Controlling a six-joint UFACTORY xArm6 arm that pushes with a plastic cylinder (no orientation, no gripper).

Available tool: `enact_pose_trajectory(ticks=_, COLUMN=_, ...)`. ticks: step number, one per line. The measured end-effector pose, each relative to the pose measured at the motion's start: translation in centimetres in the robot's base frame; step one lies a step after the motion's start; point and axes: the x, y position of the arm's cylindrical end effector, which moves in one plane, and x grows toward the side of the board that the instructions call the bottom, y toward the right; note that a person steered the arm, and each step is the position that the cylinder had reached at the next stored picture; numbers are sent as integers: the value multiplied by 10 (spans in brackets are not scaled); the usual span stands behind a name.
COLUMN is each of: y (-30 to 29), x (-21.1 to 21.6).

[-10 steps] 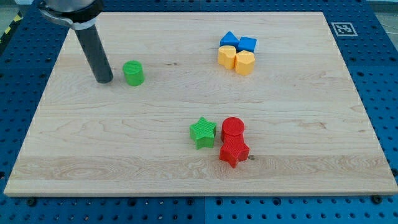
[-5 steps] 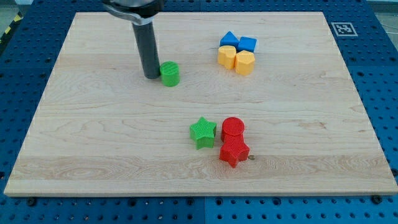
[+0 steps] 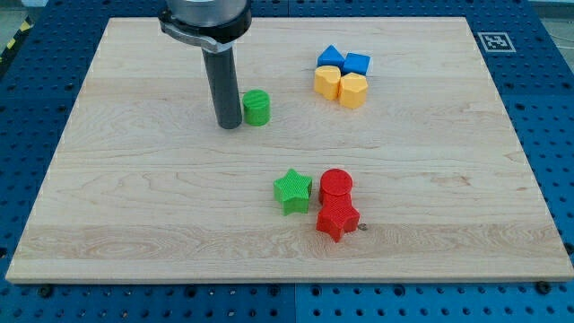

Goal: Place the green circle towards the right side of the yellow heart

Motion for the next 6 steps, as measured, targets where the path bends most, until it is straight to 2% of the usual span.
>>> enact_pose_trajectory(ticks=1, y=2, x=0)
enact_pose_trajectory(ticks=6, y=87, x=-11)
